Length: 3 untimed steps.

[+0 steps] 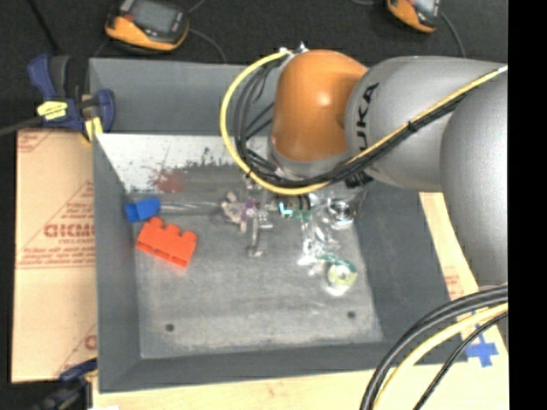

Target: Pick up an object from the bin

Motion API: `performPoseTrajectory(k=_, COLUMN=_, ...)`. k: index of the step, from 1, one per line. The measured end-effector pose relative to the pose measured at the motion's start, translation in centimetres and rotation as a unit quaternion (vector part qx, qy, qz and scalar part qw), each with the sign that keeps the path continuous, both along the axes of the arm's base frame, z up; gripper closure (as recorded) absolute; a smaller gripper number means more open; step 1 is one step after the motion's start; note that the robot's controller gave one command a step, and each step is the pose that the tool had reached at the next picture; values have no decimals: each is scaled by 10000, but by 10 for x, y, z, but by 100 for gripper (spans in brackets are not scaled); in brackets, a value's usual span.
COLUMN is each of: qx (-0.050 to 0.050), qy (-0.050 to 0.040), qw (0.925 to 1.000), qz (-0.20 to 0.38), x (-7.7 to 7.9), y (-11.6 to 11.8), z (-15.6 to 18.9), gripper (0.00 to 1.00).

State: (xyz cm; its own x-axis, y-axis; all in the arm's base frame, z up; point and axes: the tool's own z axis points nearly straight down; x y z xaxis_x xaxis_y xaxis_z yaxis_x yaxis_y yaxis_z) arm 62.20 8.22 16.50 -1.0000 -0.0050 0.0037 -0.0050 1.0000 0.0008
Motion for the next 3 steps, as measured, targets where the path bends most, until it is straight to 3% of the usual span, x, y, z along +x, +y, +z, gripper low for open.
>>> performPoseTrajectory(k=2, qx=18, qy=-22, qw=9977, qz=-676, x=-13, y=146, z=-97, gripper=0)
performPoseTrajectory(k=3, qx=5, qy=-34, qw=9975, qz=-707, x=-11, y=141, z=-94, gripper=100)
